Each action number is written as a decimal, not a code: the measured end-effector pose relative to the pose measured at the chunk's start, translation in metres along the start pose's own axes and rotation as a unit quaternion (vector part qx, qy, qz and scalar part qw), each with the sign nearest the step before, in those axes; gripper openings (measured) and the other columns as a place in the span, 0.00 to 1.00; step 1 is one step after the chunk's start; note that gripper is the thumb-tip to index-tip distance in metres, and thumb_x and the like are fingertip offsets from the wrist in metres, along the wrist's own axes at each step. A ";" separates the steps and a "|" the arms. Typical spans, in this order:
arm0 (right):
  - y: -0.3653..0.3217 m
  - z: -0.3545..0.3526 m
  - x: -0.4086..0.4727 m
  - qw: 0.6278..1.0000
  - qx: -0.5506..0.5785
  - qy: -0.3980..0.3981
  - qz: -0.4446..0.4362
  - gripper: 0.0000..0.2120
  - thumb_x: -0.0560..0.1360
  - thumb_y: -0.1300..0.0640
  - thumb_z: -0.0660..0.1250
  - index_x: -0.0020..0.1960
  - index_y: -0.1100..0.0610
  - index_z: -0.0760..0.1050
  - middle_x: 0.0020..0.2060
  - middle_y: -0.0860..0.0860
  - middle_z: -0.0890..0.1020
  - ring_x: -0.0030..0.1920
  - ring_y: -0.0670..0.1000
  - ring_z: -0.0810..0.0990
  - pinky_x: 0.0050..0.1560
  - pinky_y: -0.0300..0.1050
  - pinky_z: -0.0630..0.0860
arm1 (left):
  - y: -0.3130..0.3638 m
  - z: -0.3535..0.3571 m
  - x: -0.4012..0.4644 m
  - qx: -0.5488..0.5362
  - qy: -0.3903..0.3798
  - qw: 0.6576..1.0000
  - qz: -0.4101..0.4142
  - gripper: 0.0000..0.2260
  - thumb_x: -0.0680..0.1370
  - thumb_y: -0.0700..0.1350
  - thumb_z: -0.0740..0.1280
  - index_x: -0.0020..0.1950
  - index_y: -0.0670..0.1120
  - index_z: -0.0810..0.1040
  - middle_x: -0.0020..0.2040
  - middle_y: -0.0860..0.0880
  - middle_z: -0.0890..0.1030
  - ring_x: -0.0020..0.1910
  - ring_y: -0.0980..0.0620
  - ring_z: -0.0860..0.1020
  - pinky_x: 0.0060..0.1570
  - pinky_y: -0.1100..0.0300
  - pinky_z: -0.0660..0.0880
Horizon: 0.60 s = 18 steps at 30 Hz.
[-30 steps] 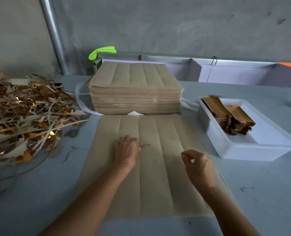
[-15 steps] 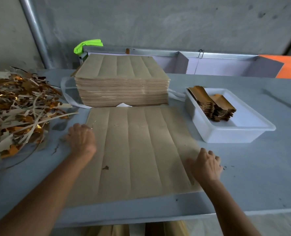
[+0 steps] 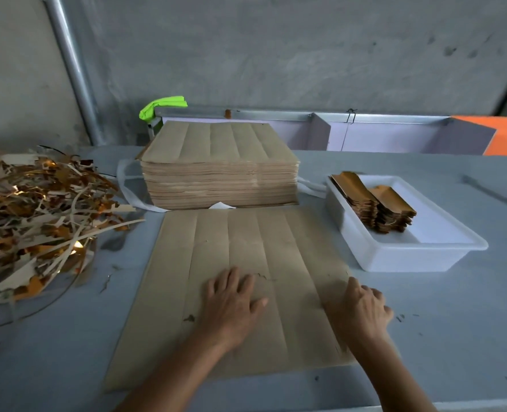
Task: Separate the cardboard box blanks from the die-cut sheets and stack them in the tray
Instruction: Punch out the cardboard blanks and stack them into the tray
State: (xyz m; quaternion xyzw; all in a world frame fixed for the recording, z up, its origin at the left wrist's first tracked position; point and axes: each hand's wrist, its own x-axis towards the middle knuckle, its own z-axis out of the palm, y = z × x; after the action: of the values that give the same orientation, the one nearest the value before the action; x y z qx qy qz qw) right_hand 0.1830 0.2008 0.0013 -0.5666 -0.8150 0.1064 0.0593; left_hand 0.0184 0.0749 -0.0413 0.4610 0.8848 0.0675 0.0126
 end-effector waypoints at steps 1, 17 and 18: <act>0.001 0.003 -0.001 1.000 0.003 0.003 -0.006 0.18 0.76 0.48 0.61 0.63 0.55 0.65 0.59 0.52 0.75 0.62 0.55 0.69 0.59 0.51 0.66 | -0.001 0.003 -0.001 0.004 0.009 1.000 0.000 0.27 0.79 0.62 0.47 0.76 0.54 0.54 0.78 0.46 0.52 0.76 0.48 0.49 0.70 0.49 0.48; -0.003 0.008 0.001 0.988 -0.012 0.121 -0.090 0.12 0.75 0.52 0.56 0.59 0.46 0.67 0.55 0.42 0.77 0.59 0.49 0.72 0.55 0.45 0.64 | -0.002 0.010 -0.003 0.022 0.059 0.998 0.010 0.27 0.79 0.63 0.44 0.77 0.54 0.51 0.78 0.49 0.51 0.77 0.50 0.47 0.72 0.50 0.46; -0.003 0.007 0.000 0.987 -0.021 0.127 -0.099 0.13 0.75 0.51 0.57 0.60 0.45 0.67 0.56 0.41 0.77 0.58 0.48 0.72 0.55 0.44 0.64 | -0.001 0.009 -0.003 0.026 0.059 0.998 0.011 0.27 0.79 0.63 0.44 0.77 0.54 0.51 0.78 0.49 0.50 0.77 0.50 0.47 0.72 0.50 0.46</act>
State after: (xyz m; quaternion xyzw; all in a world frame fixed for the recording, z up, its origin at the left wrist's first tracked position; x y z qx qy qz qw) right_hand 0.1786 0.1994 -0.0045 -0.4931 -0.8550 0.0098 0.1605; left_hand 0.0198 0.0725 -0.0502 0.4658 0.8804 0.0714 -0.0522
